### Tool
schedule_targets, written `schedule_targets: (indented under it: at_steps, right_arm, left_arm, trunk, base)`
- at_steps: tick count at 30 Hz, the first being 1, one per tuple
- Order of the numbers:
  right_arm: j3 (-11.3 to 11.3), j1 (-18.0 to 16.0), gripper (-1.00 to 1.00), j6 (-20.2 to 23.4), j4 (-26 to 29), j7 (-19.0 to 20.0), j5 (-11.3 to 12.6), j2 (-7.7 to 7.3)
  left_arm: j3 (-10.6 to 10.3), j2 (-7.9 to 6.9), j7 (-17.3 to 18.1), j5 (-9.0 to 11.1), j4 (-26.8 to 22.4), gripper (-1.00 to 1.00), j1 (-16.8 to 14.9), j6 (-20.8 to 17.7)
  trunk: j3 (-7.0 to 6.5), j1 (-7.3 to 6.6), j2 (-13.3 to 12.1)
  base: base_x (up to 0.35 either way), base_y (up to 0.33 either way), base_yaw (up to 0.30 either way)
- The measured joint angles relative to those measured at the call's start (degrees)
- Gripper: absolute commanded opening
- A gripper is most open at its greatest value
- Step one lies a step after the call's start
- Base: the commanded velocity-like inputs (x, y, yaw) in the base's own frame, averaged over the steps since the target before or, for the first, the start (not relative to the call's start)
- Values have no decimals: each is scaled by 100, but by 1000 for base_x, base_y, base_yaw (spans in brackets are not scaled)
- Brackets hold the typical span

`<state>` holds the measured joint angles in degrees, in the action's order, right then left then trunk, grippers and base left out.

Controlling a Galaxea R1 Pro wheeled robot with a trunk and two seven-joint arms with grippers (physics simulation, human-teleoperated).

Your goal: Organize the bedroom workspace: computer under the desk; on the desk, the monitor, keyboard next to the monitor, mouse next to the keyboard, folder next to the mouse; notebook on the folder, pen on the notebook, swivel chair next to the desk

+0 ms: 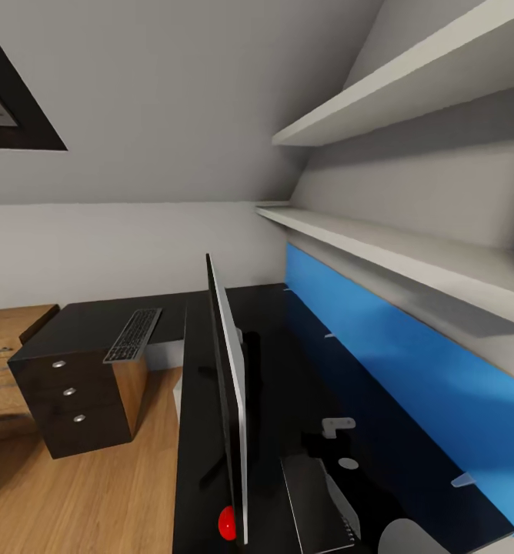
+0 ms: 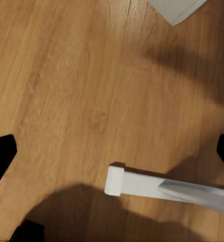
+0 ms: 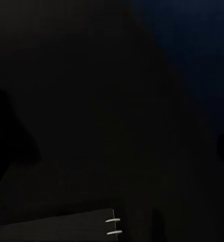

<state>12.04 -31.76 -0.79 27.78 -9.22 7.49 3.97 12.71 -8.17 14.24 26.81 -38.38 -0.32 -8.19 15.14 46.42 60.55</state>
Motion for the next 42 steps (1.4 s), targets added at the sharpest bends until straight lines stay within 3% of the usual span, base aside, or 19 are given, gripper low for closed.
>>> schedule_targets:
  at_steps: [4, 32, 42]
  right_arm:
    - [9, 0, 100, 0, -5, -5, -1, 130]
    - [21, 0, 100, -5, -9, -8, -1, 140]
    - [17, 0, 100, -8, -9, -8, -1, 136]
  left_arm:
    - [5, 12, -26, -8, -47, 100, 0, 15]
    - [70, 44, -27, -16, -94, 100, 0, 17]
    - [70, 49, -29, -16, -94, 100, 0, 17]
  trunk:
    - [0, 0, 0]
    - [0, 0, 0]
    - [179, 219, 400]
  base:
    - [0, 0, 0]
    - [0, 0, 0]
    - [0, 0, 0]
